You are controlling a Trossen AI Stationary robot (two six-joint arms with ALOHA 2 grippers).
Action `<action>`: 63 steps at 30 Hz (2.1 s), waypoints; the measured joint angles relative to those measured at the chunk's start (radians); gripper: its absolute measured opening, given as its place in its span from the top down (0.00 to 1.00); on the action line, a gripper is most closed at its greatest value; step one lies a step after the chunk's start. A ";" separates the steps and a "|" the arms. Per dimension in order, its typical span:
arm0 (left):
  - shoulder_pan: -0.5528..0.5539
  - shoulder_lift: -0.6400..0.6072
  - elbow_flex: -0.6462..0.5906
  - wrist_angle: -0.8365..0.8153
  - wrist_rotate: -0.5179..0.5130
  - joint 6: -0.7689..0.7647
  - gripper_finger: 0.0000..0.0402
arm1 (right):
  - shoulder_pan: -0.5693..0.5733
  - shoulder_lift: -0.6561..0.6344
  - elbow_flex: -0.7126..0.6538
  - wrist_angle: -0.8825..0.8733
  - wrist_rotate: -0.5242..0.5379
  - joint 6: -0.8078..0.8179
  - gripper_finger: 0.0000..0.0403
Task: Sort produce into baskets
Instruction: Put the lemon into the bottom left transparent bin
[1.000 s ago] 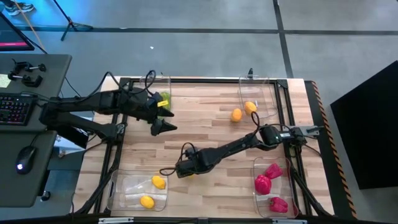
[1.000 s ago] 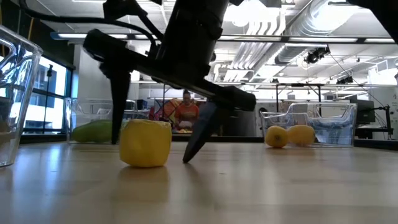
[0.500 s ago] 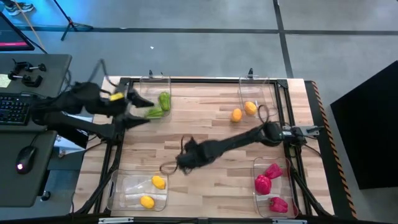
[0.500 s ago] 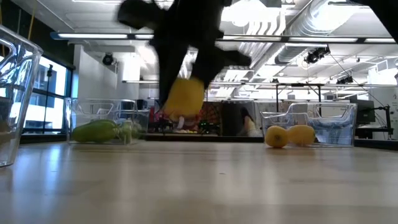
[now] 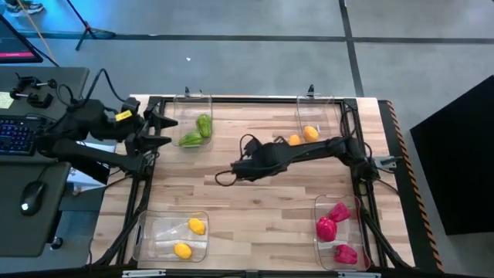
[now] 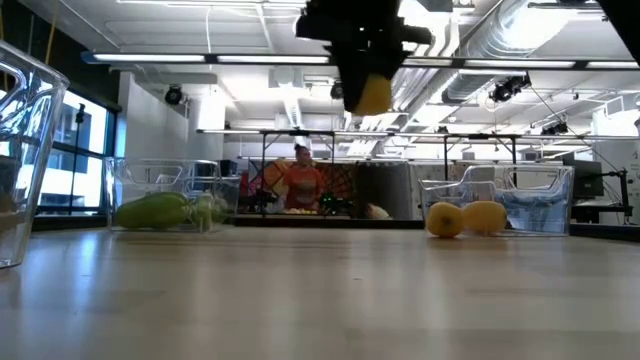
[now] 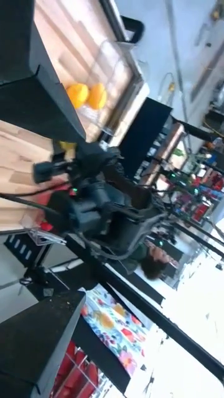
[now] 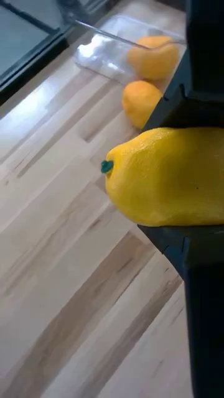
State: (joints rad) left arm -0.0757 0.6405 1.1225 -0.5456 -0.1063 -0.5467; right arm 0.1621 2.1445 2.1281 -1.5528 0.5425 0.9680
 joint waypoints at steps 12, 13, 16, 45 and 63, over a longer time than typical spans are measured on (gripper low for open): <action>-0.005 0.018 0.000 -0.034 0.005 -0.011 0.02 | -0.018 -0.253 -0.384 0.511 -0.188 -0.104 0.63; -0.005 0.018 0.000 -0.034 -0.002 -0.010 0.02 | -0.010 -0.261 -0.417 0.632 -0.241 -0.142 0.63; -0.005 0.018 0.000 -0.033 -0.009 -0.010 0.02 | 0.011 -0.258 -0.492 0.992 -0.408 -0.226 0.63; -0.006 0.021 0.000 -0.037 -0.037 -0.107 0.02 | 0.088 0.192 -0.134 1.593 -0.657 -0.322 0.63; -0.006 0.048 0.000 -0.037 -0.035 -0.105 0.02 | 0.091 0.202 -0.135 1.511 -0.710 -0.334 0.28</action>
State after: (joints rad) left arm -0.0814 0.6884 1.1225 -0.5830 -0.1410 -0.6514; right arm 0.2535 2.3466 1.9934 -0.0414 -0.1673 0.6345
